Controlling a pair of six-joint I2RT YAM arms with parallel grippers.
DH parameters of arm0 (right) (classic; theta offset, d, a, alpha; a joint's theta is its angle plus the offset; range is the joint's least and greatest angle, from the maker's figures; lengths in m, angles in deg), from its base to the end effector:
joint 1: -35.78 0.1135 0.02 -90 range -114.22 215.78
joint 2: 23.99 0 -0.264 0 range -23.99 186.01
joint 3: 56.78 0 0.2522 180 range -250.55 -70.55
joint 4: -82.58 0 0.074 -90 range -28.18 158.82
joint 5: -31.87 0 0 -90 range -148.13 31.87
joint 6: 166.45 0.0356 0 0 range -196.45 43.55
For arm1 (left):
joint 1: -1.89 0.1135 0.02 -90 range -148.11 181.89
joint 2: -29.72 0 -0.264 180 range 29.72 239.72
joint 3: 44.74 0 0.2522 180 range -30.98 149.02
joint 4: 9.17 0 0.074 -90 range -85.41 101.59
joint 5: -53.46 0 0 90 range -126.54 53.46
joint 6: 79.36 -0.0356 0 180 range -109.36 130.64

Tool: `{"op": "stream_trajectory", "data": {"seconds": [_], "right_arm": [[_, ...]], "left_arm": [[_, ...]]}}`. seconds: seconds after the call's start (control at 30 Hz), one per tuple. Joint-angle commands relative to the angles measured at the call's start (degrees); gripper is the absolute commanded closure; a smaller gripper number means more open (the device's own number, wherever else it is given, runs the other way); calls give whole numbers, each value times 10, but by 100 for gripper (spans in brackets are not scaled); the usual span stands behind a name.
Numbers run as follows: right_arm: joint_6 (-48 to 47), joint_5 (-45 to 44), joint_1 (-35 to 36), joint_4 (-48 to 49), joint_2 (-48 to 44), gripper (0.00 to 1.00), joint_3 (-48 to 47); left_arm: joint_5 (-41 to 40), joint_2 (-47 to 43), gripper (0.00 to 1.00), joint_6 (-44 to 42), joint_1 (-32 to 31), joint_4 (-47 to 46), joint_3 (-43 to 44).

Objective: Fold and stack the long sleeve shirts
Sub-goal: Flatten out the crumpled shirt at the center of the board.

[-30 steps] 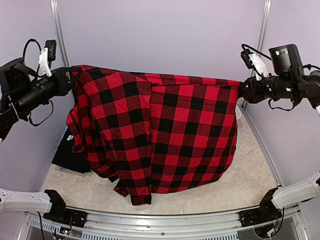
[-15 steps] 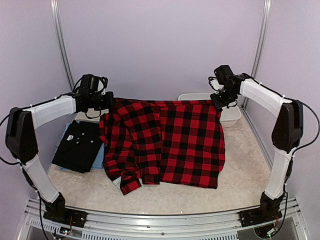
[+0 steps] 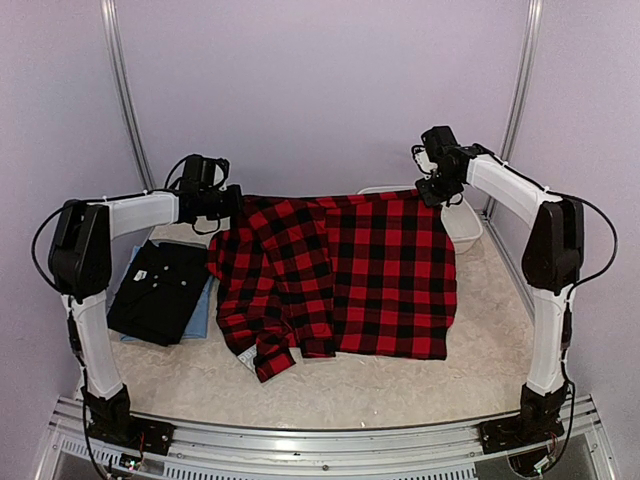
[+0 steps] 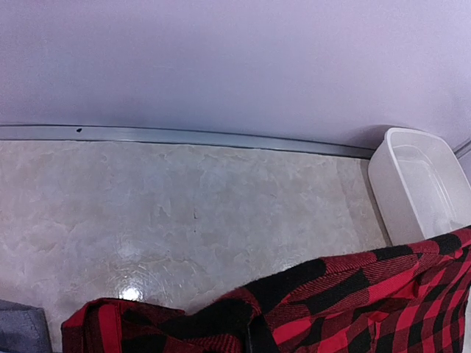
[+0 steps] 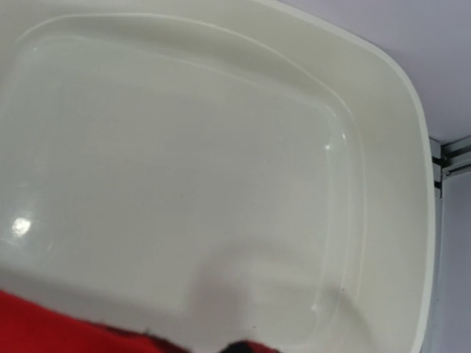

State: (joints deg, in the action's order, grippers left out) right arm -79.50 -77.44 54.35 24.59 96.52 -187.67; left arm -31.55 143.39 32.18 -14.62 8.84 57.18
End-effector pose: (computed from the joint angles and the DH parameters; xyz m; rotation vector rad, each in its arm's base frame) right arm 0.4537 0.1400 0.3069 -0.2889 2.3408 -0.2735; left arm 0.4478 -0.1359 0.2496 -0.0396 2.1258 -0.4895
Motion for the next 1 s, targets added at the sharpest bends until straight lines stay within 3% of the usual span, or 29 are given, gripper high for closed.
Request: {"op": "stream_trajectory", "data": {"seconds": [0.0,0.23,0.4,0.53,0.63,0.73,0.87,0.97], "right_arm": [[-11,-37,-17,6,29,100,-27],[-14,-50,-26,24,49,100,-28],[-21,-63,-32,28,58,93,-38],[-22,-70,-32,24,63,77,-48],[-23,-83,-33,21,60,58,-48],[-24,-103,-34,14,56,41,-54],[-12,-86,-32,7,26,31,-39],[-8,-62,-20,36,-35,27,37]], "left_arm": [[-20,32,98,4,11,-24,35],[-19,80,95,1,12,-38,68],[-19,100,87,-3,13,-23,102],[-39,108,54,-2,14,4,114],[-47,79,38,-3,14,-9,81],[-46,33,26,-1,13,-17,35],[-47,-42,16,-2,3,-36,-46],[-68,-108,8,-18,-20,-31,-102]]}}
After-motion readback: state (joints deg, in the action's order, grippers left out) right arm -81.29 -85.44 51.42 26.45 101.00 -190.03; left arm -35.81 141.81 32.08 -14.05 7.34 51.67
